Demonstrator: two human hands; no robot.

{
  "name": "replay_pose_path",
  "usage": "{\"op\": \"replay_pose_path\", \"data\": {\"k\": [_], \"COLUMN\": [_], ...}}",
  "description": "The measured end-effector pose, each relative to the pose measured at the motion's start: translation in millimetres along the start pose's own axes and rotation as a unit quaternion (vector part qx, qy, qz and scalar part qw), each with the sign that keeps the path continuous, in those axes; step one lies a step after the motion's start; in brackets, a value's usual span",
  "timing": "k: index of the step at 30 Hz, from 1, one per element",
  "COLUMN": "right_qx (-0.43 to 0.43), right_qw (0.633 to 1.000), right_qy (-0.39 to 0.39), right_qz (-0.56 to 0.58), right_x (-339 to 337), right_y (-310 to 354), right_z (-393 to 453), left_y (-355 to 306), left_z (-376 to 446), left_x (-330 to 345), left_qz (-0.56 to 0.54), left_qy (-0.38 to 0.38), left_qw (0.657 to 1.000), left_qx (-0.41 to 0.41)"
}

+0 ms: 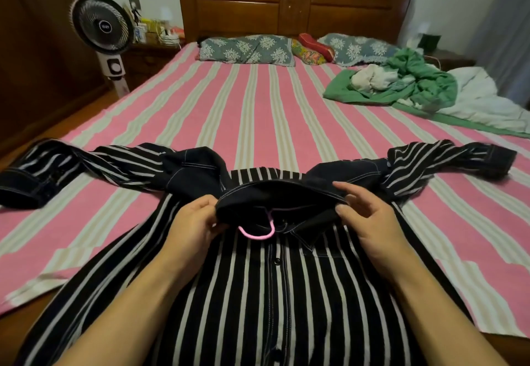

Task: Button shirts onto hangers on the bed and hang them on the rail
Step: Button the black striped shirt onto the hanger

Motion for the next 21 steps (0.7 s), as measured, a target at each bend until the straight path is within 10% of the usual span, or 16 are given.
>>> {"op": "replay_pose_path", "data": {"k": [8, 15, 21], "right_qx": [-0.094, 0.068, 0.234], "right_qw": [0.981, 0.994, 0.894], "right_qy": [0.01, -0.067, 0.013], "right_qz": [-0.171, 0.059, 0.382], "right_x": [14, 11, 12], "right_y": [1, -11, -6], "right_z": [-2, 11, 17], "left_y": [-5, -4, 1], "left_z": [-13, -13, -2], "left_x": [-1, -5, -4], "left_qz": [-0.052, 0.081, 0.08], "left_qy": [0.073, 0.1, 0.065], "left_qw": [0.994, 0.991, 0.994], "left_qx": [0.059, 0.033, -0.029]}}
Point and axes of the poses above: each hand's wrist, its own z-axis towards the middle knuckle, its own x-axis out of the palm, y = z × x, the point moved 1 cm from there along z, towards the middle knuckle, and after that the axes turned 6 degrees about z, right-handed, at the moved point
